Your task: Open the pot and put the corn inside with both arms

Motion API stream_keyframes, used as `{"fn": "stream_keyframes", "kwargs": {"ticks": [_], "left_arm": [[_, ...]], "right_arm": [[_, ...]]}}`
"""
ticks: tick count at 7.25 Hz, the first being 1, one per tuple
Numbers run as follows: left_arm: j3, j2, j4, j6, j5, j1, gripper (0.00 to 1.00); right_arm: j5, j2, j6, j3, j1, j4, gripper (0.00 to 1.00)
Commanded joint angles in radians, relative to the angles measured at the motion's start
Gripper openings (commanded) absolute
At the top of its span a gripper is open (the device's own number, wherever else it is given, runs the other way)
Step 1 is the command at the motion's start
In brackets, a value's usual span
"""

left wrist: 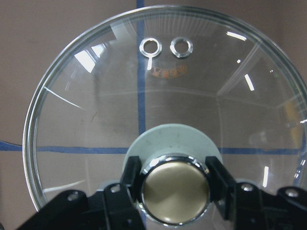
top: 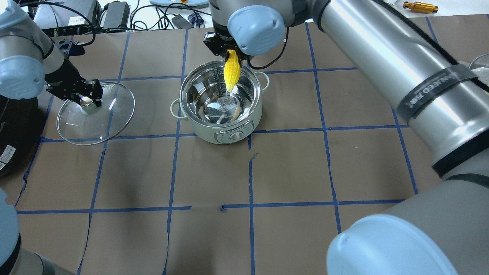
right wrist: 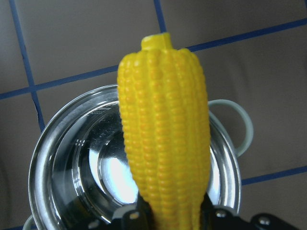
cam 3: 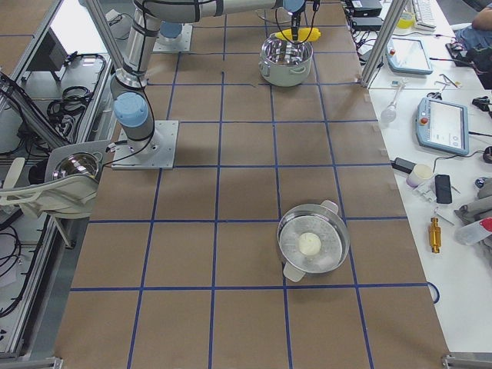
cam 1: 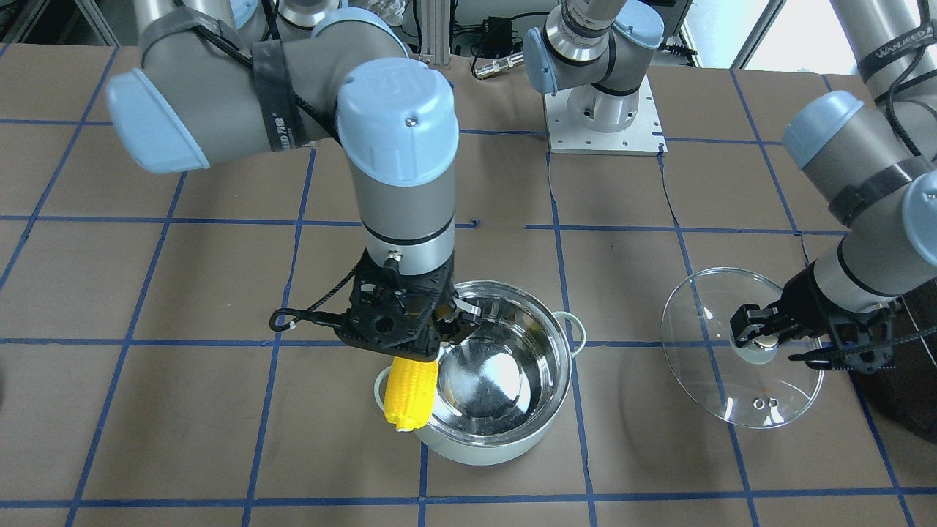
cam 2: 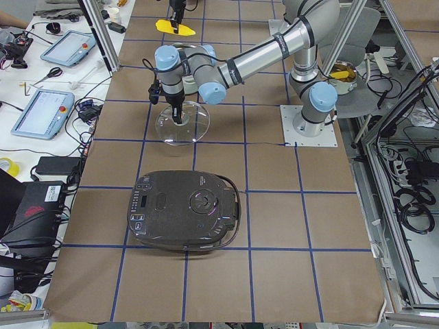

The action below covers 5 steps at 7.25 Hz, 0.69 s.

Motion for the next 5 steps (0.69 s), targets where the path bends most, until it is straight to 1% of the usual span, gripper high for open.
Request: {"fn": "stream_keyframes", "kwargs": {"ticks": [1,2,3,5], "left_arm": [[-0.06,-0.014,0.066,0.117,-0.001,0.047,0.18],[-0.067,-0.017,0.063,0.12,0.003,0.049,0.14],[-0.087,-0.019,0.063,0.111,0.0,0.041,0.14],[-0.098,-0.02,0.065,0.133,-0.003,0.039,0.13]], "right_arm": [[-0.015,0.05,-0.016,-0.003,0.048,-0.033,0.0],[-0.038,0.051,-0.097,0.009,0.048,-0.035,0.0],[-0.041,0.051,-0.105,0.034,0.049,-0.036,0.0],[-0.039,0.053,-0.101,0.092,0.049,-0.099,0.01]]}}
